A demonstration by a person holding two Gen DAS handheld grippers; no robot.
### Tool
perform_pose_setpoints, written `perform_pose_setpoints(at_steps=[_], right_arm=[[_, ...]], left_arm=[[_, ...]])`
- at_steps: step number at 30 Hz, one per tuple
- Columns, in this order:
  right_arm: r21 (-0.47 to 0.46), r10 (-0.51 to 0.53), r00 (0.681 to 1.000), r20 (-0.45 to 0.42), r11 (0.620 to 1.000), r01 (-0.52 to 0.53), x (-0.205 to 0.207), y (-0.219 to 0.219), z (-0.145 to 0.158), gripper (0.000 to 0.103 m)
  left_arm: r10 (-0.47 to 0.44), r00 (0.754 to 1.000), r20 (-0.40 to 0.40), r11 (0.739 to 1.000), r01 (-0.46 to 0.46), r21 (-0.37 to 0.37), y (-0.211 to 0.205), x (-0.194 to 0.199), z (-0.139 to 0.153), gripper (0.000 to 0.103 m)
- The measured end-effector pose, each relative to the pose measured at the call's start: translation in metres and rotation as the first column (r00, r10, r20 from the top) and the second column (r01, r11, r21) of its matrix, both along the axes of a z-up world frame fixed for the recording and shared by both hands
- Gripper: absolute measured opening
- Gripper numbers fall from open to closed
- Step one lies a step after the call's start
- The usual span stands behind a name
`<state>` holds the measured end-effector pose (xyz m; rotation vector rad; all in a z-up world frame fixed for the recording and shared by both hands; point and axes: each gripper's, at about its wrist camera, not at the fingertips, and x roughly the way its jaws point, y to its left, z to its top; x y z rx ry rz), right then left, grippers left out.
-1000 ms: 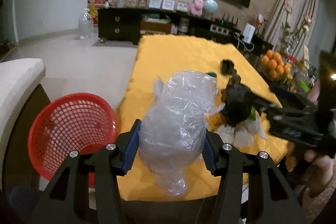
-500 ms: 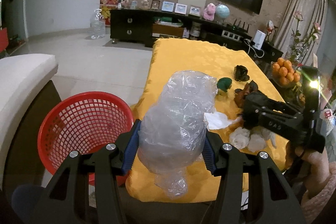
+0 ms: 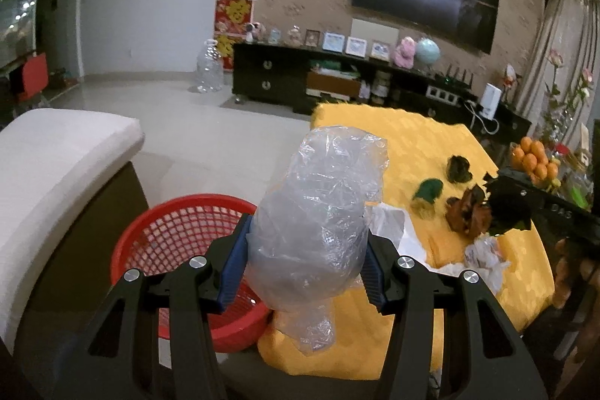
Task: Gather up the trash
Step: 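Lift the plastic bag with the left tool while the right tool grasps the black bag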
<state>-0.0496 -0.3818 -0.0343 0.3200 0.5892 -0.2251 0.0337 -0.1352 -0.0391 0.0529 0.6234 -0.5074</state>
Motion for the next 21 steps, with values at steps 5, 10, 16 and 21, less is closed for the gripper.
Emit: perform_pose_setpoints(at_steps=[5, 10, 16, 21], right_arm=[[-0.013, 0.024, 1.0, 0.009, 1.0, -0.024, 0.001, 0.013, 0.007, 0.052], [0.009, 0.064, 0.998, -0.001, 0.998, -0.064, 0.009, 0.026, 0.004, 0.052], [0.126, 0.099, 0.995, -0.006, 0.987, -0.097, 0.019, 0.021, -0.001, 0.052], [0.13, 0.102, 0.994, -0.04, 0.987, -0.096, 0.027, 0.023, -0.01, 0.053]], left_arm=[[0.049, 0.999, 0.004, 0.999, -0.049, -0.009, 0.016, 0.006, 0.005, 0.05], [0.101, 0.995, -0.015, 0.995, -0.101, -0.005, 0.035, 0.017, 0.002, 0.05], [0.138, 0.99, -0.035, 0.99, -0.139, -0.007, 0.052, 0.028, -0.001, 0.05], [0.147, 0.987, -0.059, 0.989, -0.147, 0.0, 0.057, 0.033, -0.009, 0.05]])
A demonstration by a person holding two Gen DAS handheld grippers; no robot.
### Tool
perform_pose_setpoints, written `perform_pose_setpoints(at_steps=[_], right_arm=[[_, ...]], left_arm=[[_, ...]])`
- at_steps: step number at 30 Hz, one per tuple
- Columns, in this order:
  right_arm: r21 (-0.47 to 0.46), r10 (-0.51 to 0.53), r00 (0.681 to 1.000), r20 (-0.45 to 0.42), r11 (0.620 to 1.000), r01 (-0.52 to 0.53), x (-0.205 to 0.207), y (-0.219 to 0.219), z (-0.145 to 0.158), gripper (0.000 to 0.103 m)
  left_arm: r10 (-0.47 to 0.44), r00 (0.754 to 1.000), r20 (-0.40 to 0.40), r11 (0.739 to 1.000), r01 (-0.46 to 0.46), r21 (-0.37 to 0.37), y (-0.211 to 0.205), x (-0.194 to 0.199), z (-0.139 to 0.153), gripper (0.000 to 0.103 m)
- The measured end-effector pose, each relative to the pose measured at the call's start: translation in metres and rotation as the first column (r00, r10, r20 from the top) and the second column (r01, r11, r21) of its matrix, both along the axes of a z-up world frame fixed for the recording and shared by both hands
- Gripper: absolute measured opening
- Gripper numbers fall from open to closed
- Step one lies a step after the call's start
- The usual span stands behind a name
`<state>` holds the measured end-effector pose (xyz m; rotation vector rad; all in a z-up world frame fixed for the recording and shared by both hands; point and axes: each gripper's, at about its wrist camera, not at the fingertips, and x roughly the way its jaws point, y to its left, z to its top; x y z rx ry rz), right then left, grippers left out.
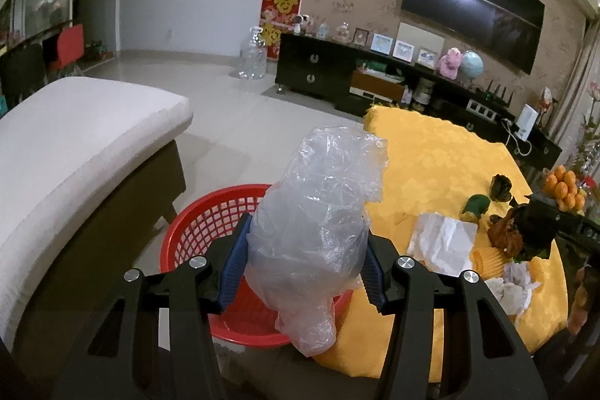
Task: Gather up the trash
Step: 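Lift the plastic bag with the left tool while the right tool grasps the black bag, then carry the plastic bag and black bag over the red wastebasket with both tools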
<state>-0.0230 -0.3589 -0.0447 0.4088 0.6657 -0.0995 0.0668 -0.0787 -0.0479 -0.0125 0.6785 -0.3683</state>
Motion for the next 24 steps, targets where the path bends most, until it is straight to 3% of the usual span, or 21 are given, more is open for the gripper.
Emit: perform_pose_setpoints(at_steps=[6, 9, 17, 24], right_arm=[[0.013, 0.036, 0.992, -0.118, 0.999, -0.035, 0.015, 0.004, -0.04, 0.054], [-0.037, 0.029, 0.988, -0.149, 0.999, -0.035, 0.018, 0.008, -0.051, 0.058], [-0.207, -0.021, 0.988, -0.155, 0.978, -0.011, 0.018, 0.012, -0.053, 0.074], [-0.304, 0.01, 0.99, -0.139, 0.951, -0.052, 0.021, 0.024, -0.045, 0.075]], left_arm=[[-0.001, 1.0, -0.015, 1.0, 0.001, 0.01, 0.002, 0.002, -0.007, 0.05], [0.001, 1.0, -0.023, 1.0, 0.0, 0.009, 0.003, 0.003, -0.008, 0.051], [-0.001, 1.0, -0.023, 1.0, 0.002, 0.011, 0.003, 0.003, -0.008, 0.051], [-0.01, 1.0, -0.027, 1.0, 0.011, 0.013, -0.002, 0.002, -0.011, 0.051]])
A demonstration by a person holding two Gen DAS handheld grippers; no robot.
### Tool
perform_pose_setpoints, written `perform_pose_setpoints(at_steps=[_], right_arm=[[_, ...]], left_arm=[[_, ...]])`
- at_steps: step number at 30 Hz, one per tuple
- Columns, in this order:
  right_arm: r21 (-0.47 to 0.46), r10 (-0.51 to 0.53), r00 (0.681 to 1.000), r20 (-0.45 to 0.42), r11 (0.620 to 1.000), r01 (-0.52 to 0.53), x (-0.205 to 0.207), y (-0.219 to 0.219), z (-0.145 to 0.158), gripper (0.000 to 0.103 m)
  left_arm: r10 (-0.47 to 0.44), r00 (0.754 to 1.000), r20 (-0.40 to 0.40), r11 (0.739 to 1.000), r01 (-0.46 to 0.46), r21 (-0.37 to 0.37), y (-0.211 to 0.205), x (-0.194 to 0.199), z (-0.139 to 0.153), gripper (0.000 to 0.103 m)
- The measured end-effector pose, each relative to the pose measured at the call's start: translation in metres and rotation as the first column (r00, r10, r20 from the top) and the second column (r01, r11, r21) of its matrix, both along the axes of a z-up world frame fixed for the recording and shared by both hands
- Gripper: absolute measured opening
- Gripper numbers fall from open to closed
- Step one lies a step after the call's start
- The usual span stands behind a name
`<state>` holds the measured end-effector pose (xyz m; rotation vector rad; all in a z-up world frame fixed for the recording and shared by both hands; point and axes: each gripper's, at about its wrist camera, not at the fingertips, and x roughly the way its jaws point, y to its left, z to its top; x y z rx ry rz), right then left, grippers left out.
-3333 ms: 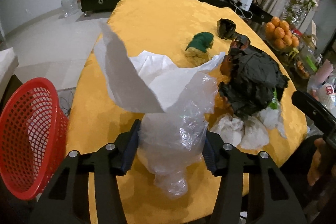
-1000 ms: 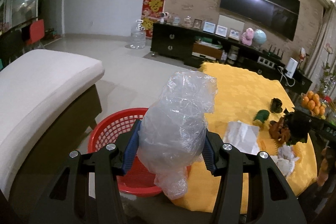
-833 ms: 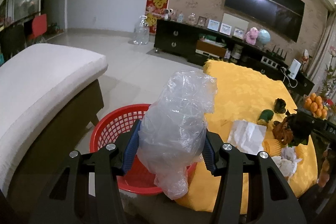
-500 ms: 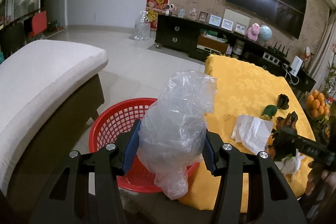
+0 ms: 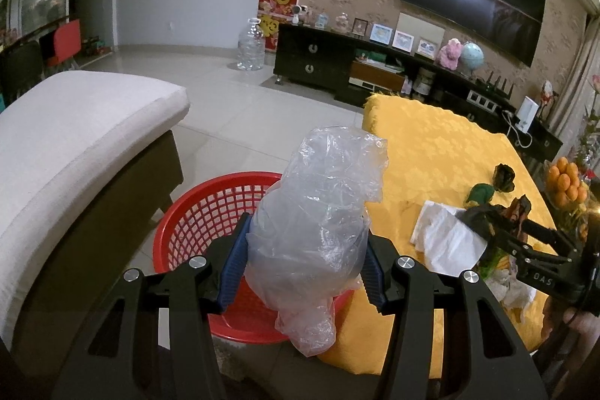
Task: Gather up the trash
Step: 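Carry the plastic bag and black bag over the red wastebasket with both tools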
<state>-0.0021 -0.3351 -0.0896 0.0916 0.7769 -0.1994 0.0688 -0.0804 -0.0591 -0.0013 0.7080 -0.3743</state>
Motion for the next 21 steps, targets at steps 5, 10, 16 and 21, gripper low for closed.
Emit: perform_pose_setpoints(at_steps=[5, 10, 16, 21], right_arm=[[0.026, 0.037, 0.999, -0.014, 0.999, -0.036, 0.02, -0.003, 0.005, 0.075], [0.082, 0.068, 0.995, -0.08, 0.995, -0.061, 0.046, -0.003, -0.012, 0.075], [0.091, 0.091, 0.984, -0.156, 0.993, -0.078, 0.064, 0.004, -0.032, 0.064], [0.132, 0.078, 0.988, -0.137, 0.989, -0.06, 0.059, -0.001, -0.028, 0.05]], left_arm=[[-0.003, 1.0, -0.001, 1.0, 0.003, -0.001, 0.0, -0.001, -0.001, 0.05], [-0.001, 1.0, -0.002, 1.0, 0.001, 0.0, 0.0, -0.001, -0.001, 0.051], [0.01, 1.0, -0.016, 1.0, -0.01, 0.0, 0.001, 0.0, -0.004, 0.051], [0.023, 1.0, -0.014, 1.0, -0.022, 0.01, 0.0, 0.004, -0.004, 0.051]])
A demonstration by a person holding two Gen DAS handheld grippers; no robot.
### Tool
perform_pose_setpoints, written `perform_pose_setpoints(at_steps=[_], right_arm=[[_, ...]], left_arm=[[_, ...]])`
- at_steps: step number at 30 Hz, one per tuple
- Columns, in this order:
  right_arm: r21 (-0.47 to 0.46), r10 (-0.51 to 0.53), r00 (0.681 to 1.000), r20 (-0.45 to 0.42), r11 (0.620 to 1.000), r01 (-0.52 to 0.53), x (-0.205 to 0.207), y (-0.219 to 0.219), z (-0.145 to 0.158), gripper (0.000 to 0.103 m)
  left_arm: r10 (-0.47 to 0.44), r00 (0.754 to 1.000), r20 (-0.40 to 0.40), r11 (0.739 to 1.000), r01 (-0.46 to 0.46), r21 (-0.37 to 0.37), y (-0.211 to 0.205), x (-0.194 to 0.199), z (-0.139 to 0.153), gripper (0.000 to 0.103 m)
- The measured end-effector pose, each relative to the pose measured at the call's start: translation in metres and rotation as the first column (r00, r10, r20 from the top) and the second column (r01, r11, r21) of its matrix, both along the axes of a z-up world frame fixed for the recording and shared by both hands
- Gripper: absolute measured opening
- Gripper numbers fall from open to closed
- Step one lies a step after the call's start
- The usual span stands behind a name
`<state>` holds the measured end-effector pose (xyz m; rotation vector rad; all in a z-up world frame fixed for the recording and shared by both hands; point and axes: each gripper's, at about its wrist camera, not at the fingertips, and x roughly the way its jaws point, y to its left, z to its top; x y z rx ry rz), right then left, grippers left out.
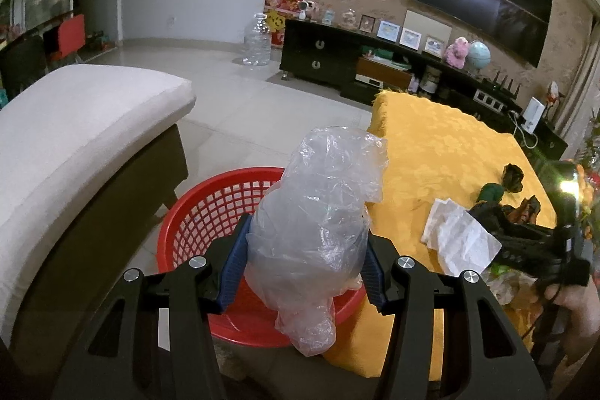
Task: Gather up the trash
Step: 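Carry the plastic bag and black bag over the red wastebasket with both tools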
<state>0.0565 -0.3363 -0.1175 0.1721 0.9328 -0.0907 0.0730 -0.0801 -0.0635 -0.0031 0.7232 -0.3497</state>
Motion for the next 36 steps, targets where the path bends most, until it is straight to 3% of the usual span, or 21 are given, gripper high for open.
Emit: perform_pose_setpoints(at_steps=[7, 12, 24, 31, 36], right_arm=[[0.068, -0.075, 0.988, 0.137, 0.996, 0.066, -0.028, -0.019, 0.047, 0.05], [0.12, -0.092, 0.978, 0.189, 0.99, 0.07, -0.042, -0.024, 0.07, 0.05], [0.093, -0.036, 0.973, 0.227, 0.996, 0.015, -0.041, 0.007, 0.086, 0.05], [0.096, 0.047, 0.971, 0.235, 0.993, -0.072, -0.024, 0.047, 0.09, 0.05], [0.102, 0.109, 0.969, 0.223, 0.986, -0.135, -0.006, 0.076, 0.084, 0.05]], left_arm=[[0.009, 1.0, 0.009, 1.0, -0.009, -0.004, 0.001, -0.002, 0.001, 0.051], [0.011, 1.0, 0.01, 1.0, -0.01, -0.004, 0.002, -0.001, 0.001, 0.05], [0.067, 0.997, 0.032, 0.998, -0.067, 0.004, 0.015, 0.002, 0.008, 0.051], [0.122, 0.99, 0.064, 0.992, -0.124, 0.023, 0.031, 0.01, 0.019, 0.051], [0.149, 0.988, 0.039, 0.988, -0.15, 0.023, 0.039, 0.018, 0.013, 0.051]])
